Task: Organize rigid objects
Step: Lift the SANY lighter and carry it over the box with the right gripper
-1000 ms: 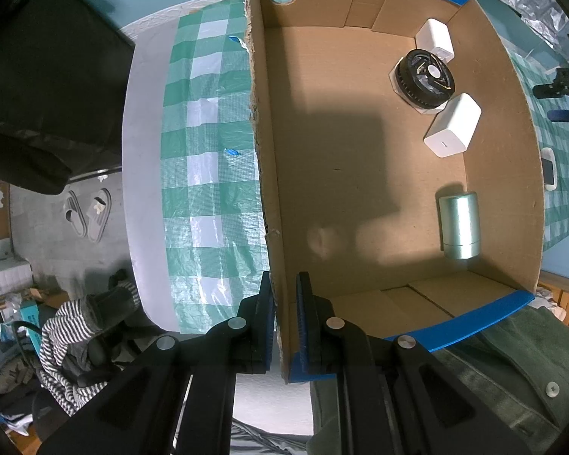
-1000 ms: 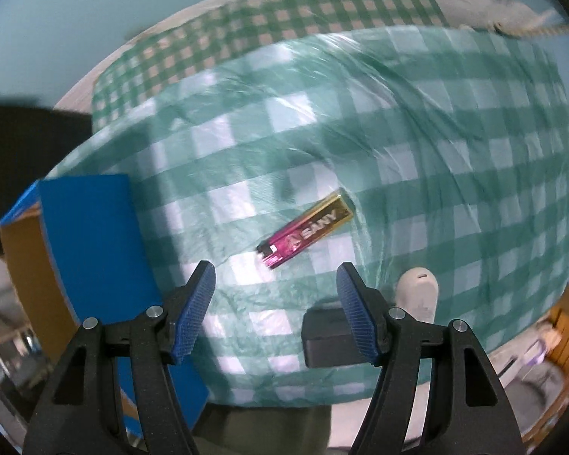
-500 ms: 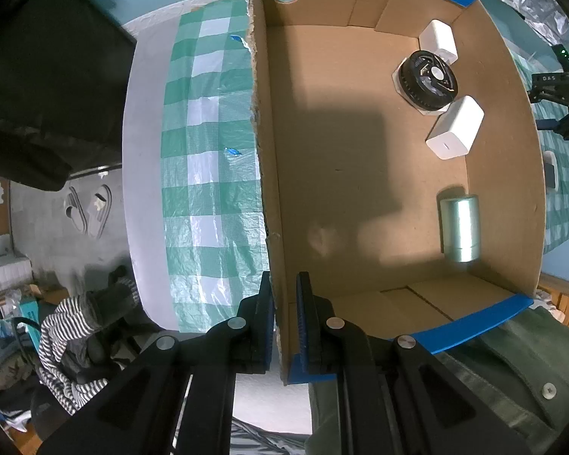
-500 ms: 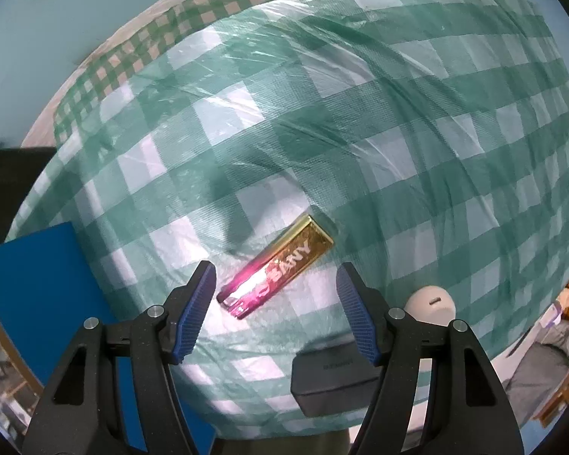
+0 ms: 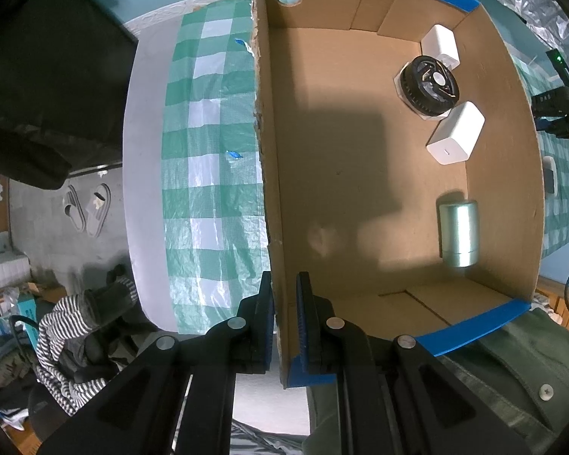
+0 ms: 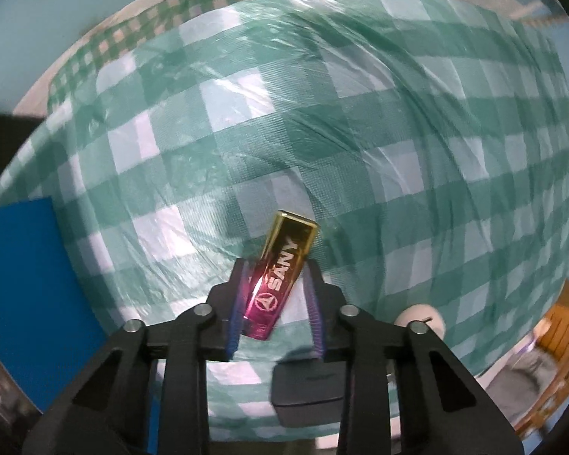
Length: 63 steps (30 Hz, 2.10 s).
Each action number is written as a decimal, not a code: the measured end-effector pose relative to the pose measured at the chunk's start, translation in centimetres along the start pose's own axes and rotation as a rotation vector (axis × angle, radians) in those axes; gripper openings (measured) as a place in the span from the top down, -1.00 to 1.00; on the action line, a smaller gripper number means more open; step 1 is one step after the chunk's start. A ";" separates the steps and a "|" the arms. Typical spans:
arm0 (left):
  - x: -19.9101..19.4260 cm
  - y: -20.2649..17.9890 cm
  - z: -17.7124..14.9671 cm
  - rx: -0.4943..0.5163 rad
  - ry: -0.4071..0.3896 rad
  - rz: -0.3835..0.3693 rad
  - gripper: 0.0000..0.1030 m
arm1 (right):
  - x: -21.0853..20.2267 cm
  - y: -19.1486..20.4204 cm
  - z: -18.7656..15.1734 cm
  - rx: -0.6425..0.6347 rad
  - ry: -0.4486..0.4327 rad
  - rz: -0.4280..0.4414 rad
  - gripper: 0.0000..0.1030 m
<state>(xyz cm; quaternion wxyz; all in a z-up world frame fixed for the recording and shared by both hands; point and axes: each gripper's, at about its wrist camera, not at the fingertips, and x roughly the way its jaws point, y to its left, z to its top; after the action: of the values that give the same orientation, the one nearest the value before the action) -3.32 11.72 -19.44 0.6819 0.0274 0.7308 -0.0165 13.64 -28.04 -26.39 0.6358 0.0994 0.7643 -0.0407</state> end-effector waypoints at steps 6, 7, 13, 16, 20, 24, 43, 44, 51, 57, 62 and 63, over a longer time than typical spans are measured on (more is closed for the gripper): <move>0.0 0.0 0.0 0.001 0.001 -0.001 0.80 | 0.1 0.5 -0.3 -0.084 -0.006 -0.015 0.57; 0.1 0.0 0.0 0.001 0.002 0.000 0.80 | 0.1 0.6 -0.3 -0.098 -0.006 -0.018 0.57; 0.2 0.0 0.1 0.002 0.004 0.000 0.80 | -0.3 1.2 -1.3 -0.142 -0.020 -0.025 0.58; 0.2 -0.1 0.1 0.003 0.004 0.001 0.80 | -0.7 1.7 -1.6 -0.166 -0.019 -0.029 0.58; 0.2 -0.1 0.1 0.003 0.004 0.001 0.80 | -2.0 2.5 -1.9 -0.211 -0.022 -0.025 0.58; 0.2 0.0 0.1 0.002 0.003 0.000 0.80 | -3.8 3.4 -2.4 -0.254 -0.040 -0.019 0.58; 0.3 0.0 0.2 -0.005 0.006 -0.010 0.80 | -11.9 10.4 -6.2 -0.494 -0.129 0.082 0.58; 0.3 0.0 0.2 -0.004 0.006 -0.010 0.80 | -12.1 10.8 -6.6 -0.510 -0.130 0.087 0.57; 0.4 0.1 0.4 -0.005 0.007 -0.014 0.80 | -13.1 14.2 -8.3 -0.605 -0.129 0.119 0.57; 0.4 0.1 0.4 -0.002 0.008 -0.013 0.80 | -12.6 17.0 -9.8 -0.683 -0.118 0.125 0.57; 0.3 0.1 0.6 -0.002 0.006 -0.014 0.80 | -11.2 18.8 -10.9 -0.736 -0.090 0.114 0.57; 0.3 0.1 0.6 -0.002 0.007 -0.014 0.80 | -10.6 19.2 -11.2 -0.753 -0.079 0.109 0.57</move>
<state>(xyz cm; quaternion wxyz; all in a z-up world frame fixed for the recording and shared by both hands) -2.73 11.77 -19.83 0.6793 0.0215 0.7332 -0.0204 8.58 -8.24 -12.69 0.6582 -0.1024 0.6942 0.2728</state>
